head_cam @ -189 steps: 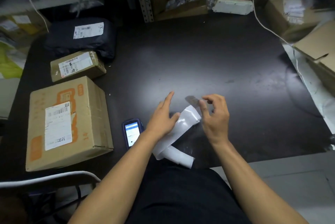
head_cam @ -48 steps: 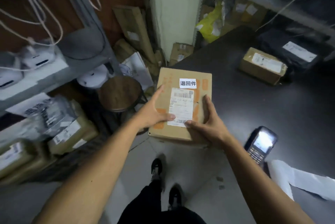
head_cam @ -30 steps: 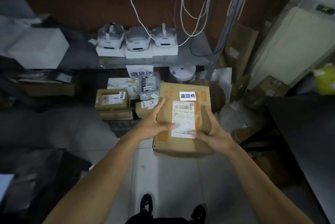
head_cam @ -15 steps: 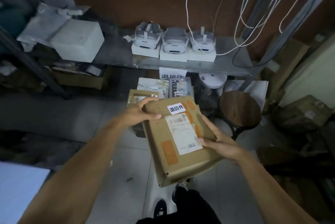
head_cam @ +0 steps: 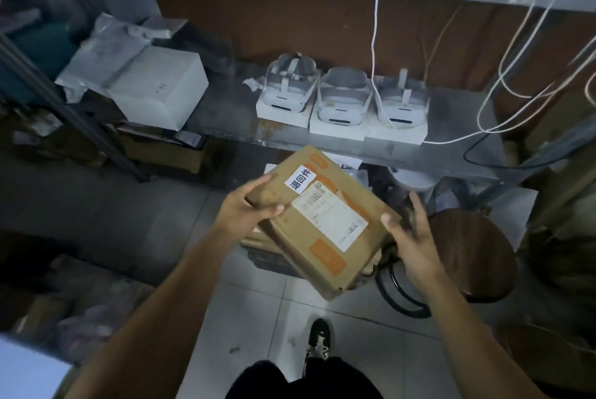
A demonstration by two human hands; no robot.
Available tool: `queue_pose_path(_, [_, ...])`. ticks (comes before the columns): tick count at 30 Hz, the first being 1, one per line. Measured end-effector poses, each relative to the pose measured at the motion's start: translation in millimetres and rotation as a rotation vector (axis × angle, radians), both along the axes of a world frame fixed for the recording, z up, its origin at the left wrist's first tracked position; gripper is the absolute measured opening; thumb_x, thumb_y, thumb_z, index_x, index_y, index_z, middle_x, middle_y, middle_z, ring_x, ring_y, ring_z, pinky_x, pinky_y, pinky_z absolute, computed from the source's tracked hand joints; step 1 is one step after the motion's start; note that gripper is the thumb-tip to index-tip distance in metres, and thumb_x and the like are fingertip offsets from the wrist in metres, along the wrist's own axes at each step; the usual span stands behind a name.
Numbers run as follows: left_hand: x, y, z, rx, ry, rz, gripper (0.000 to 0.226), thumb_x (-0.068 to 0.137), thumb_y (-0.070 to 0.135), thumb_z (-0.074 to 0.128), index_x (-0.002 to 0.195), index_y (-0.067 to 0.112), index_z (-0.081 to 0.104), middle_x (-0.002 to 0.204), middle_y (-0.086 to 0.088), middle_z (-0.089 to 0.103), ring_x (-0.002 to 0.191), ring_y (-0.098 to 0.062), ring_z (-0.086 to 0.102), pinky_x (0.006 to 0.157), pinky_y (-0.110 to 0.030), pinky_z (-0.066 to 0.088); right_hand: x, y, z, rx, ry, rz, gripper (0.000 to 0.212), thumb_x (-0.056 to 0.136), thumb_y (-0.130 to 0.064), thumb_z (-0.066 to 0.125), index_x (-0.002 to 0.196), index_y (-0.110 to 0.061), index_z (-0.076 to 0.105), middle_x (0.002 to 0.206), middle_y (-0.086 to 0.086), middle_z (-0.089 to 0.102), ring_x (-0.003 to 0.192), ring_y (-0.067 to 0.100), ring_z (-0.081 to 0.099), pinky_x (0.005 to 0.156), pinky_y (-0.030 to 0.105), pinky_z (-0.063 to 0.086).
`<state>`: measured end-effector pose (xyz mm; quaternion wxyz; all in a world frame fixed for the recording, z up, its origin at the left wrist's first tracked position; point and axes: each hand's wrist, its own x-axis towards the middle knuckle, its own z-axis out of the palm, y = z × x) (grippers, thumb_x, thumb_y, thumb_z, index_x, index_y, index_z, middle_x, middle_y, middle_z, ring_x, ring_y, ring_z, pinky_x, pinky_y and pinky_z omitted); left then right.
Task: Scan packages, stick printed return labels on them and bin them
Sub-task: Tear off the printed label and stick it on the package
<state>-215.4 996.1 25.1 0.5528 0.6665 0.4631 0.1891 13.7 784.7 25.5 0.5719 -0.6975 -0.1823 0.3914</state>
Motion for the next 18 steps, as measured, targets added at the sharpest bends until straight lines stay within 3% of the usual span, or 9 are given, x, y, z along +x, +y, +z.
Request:
queue_pose_path(2, [19.6,8.9,-12.0,0.001,-0.008,0.074,0.064,0.07,0.022,0.09,0.124,0.044,0.062,0.121,0.017,0.064,0.111,0.001,0.06,0.096,-0.013,0.046,-6.7,19.8,-17.7,-0.07,0.061,0.112,0.106,0.065,-0.047,0.081,0.149,-0.056,0.016,0.151,-0.011,0.043,0.134,0.012,0.045,0.11,0.05,0.041])
queue_pose_path(4, [38.8,16.9,-23.2,0.008,0.005,0.109,0.066,0.071,0.025,0.089,0.128,0.042,0.061,0.124,0.02,0.061,0.115,0.0,0.057,0.095,-0.008,0.042,-4.7,42.7,-36.2,-0.154,-0.014,0.161,0.113,0.055,-0.063,0.086,0.14,-0.07,0.012,0.148,-0.01,0.045,0.134,0.014,0.045,0.11,0.047,0.041])
queue_pose_path(6, [51.5,28.4,-35.6,-0.018,0.023,0.137,0.067,0.072,0.028,0.088,0.13,0.045,0.059,0.127,0.018,0.06,0.118,-0.002,0.054,0.095,-0.012,0.041,9.3,65.7,-55.5,-0.201,-0.053,0.136,0.112,0.047,-0.073,0.085,0.132,-0.078,0.013,0.147,-0.01,0.046,0.134,0.013,0.046,0.11,0.045,0.042])
queue_pose_path(10, [66.7,73.6,-66.9,-0.118,-0.031,0.145,0.07,0.061,0.037,0.092,0.119,0.058,0.058,0.127,0.015,0.064,0.119,-0.013,0.061,0.099,-0.039,0.053,37.4,115.1,-64.0,-0.224,-0.153,0.149,0.113,0.05,-0.064,0.084,0.142,-0.063,0.019,0.148,-0.013,0.043,0.134,0.007,0.043,0.11,0.04,0.043])
queue_pose_path(13, [78.2,113.9,-90.1,-0.115,0.069,-0.037,0.085,0.07,0.042,0.087,0.142,0.046,0.043,0.133,0.014,0.06,0.119,-0.011,0.059,0.095,-0.03,0.052,67.5,161.4,-81.7,-0.261,-0.241,0.228,0.114,0.053,-0.057,0.087,0.146,-0.057,0.021,0.152,-0.013,0.034,0.136,0.008,0.04,0.11,0.041,0.043])
queue_pose_path(16, [88.9,157.2,-115.6,-0.099,0.135,-0.153,0.091,0.072,0.054,0.081,0.148,0.049,0.031,0.137,0.014,0.054,0.119,-0.009,0.055,0.101,-0.036,0.049,92.6,208.8,-109.4,-0.307,-0.285,0.297,0.114,0.052,-0.057,0.087,0.144,-0.061,0.021,0.156,-0.007,0.028,0.14,0.017,0.037,0.109,0.047,0.043])
queue_pose_path(18, [95.3,181.6,-133.9,-0.05,0.243,-0.196,0.092,0.08,0.047,0.078,0.153,0.045,0.021,0.138,0.008,0.045,0.119,-0.008,0.044,0.099,-0.029,0.041,103.1,236.9,-128.0,-0.335,-0.281,0.337,0.111,0.056,-0.047,0.089,0.139,-0.068,0.018,0.154,-0.003,0.032,0.138,0.021,0.039,0.108,0.05,0.044])
